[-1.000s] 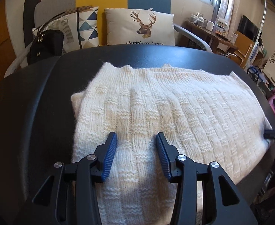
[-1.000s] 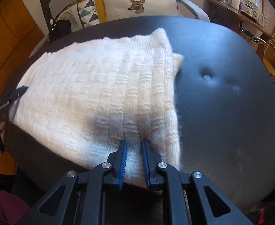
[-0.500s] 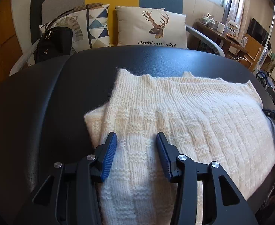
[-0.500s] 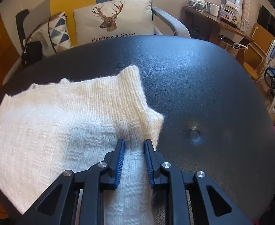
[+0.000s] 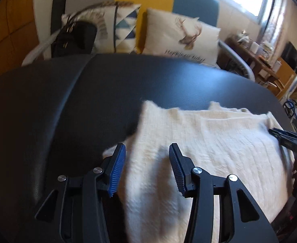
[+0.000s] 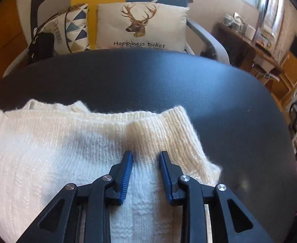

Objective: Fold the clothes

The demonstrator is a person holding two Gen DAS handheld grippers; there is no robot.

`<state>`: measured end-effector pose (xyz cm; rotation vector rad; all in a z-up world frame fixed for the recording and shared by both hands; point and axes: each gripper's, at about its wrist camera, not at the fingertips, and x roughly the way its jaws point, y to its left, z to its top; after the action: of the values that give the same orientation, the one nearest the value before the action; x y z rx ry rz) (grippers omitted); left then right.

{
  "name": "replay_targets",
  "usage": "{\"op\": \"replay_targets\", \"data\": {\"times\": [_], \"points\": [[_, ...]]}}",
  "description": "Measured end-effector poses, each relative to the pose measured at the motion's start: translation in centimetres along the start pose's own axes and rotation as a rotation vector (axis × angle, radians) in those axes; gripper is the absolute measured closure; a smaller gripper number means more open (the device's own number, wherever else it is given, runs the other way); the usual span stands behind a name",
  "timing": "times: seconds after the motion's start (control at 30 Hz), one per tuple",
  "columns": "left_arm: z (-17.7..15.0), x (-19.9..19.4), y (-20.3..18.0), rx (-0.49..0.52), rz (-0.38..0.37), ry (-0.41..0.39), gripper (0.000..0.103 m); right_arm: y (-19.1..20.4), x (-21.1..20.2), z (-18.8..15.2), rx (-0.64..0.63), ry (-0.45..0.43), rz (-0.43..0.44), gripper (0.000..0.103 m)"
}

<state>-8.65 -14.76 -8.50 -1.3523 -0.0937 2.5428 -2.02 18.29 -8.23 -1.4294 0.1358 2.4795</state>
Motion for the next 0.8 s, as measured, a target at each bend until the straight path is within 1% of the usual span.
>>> {"op": "replay_targets", "data": {"times": [0.03,0.1,0.13,0.17,0.2,0.23,0.27,0.3,0.33,0.4,0.43,0.5,0.57,0.63,0.7,0.73,0.77,0.8], "points": [[0.3,0.1,0.1,-0.010,-0.024,-0.008,0.055,0.1,-0.6,0.2,0.007,-0.007,0.011,0.075],[0.8,0.1,-0.4,0.014,-0.014,-0.032,0.055,1.0,-2.1,0.5,0.012,-0.071,0.057,0.068],[0.9,0.3,-0.9,0.031,-0.022,-0.029,0.055,1.8,-2.8,0.6,-0.004,-0.103,0.072,0.057],[0.9,0.6,-1.5,0.049,-0.030,-0.027,0.055,2.5,-3.2,0.5,-0.019,-0.130,0.087,0.037],[0.9,1.0,-2.0,0.074,-0.026,-0.021,0.055,3.2,-3.3,0.6,-0.024,-0.150,0.112,0.026],[0.9,1.7,-2.6,0.109,0.006,-0.005,0.054,3.9,-2.8,0.7,-0.033,-0.154,0.145,0.014],[0.8,2.7,-2.7,0.127,0.034,0.022,0.051,4.7,-1.8,0.7,-0.049,-0.131,0.157,0.014],[0.8,3.7,-2.9,0.145,0.062,0.050,0.047,5.2,-0.3,0.6,-0.068,-0.073,0.139,0.014],[0.9,4.4,-2.8,0.151,0.075,0.065,0.042,5.5,0.1,0.9,-0.061,-0.057,0.128,0.014],[1.7,4.4,-1.9,0.112,0.039,0.073,0.041,6.1,0.8,1.4,-0.044,-0.031,0.107,0.014],[2.0,3.9,-1.5,0.080,0.028,0.061,0.041,6.2,0.4,2.0,-0.040,-0.041,0.103,0.015],[2.3,1.9,-0.5,0.013,0.017,-0.004,0.041,6.6,-0.9,3.3,-0.033,-0.088,0.112,0.015],[1.7,-0.6,0.1,-0.027,-0.009,-0.066,0.041,8.1,-2.2,4.0,-0.069,-0.112,0.202,0.015],[0.5,-2.6,0.3,-0.053,-0.031,-0.100,0.041,10.5,-3.5,4.1,-0.134,-0.124,0.270,0.015],[-0.9,-4.0,0.3,-0.076,-0.056,-0.128,0.041,13.2,-3.9,3.9,-0.196,-0.116,0.282,0.015],[-1.7,-4.5,0.1,-0.075,-0.080,-0.127,0.041,14.5,-4.1,3.8,-0.226,-0.112,0.287,0.015],[-2.1,-4.7,-0.2,-0.058,-0.101,-0.120,0.041,16.3,-3.6,3.9,-0.253,-0.090,0.283,0.015],[-2.1,-4.7,-0.5,-0.036,-0.115,-0.120,0.041,17.5,-3.4,3.3,-0.245,-0.078,0.259,0.015]]}}
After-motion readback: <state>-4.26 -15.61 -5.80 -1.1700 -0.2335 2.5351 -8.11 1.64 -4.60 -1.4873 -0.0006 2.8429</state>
